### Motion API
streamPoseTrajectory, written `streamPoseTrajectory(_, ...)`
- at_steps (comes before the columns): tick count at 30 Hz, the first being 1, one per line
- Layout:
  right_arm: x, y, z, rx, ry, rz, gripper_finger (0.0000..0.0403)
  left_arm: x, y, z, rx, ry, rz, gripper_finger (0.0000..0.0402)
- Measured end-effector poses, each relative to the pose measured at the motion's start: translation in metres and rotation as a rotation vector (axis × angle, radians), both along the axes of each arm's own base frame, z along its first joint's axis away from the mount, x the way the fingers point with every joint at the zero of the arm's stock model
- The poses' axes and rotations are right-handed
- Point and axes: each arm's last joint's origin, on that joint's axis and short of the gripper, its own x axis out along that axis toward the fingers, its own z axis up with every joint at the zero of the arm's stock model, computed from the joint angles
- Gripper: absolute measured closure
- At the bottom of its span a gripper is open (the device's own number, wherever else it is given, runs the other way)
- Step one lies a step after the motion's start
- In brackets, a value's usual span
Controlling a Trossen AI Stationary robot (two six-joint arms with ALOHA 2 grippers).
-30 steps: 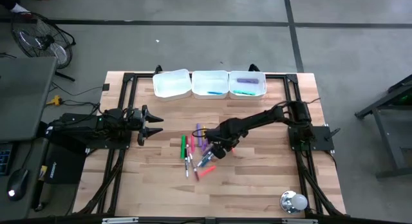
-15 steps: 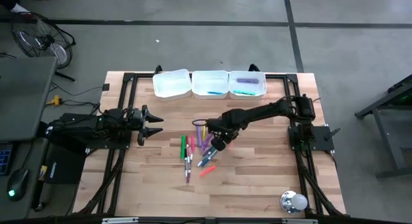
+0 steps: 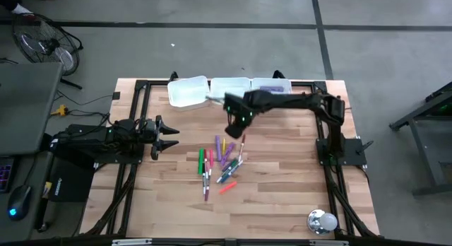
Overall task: Pick & Place Markers
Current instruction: Put the top orange pen into the middle white bin
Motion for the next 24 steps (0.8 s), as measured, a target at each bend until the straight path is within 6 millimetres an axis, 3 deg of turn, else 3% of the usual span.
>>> streamPoseTrajectory(10,-0.001,-0.06,0.035,-0.185,-0.023,0.111,0.0372,0.0,0.0,0.0,0.0,0.0,0.0,0.0182)
streamPoseTrajectory(17,0.008,-0.098,0.038,-0.266,0.002,0.229,0.0377,0.0,0.0,0.0,0.0,0.0,0.0,0.0182)
streamPoseTrajectory(24,0.02,-0.121,0.021,-0.366,0.094,0.394,0.0371,0.0,0.0,0.0,0.0,0.0,0.0,0.0182)
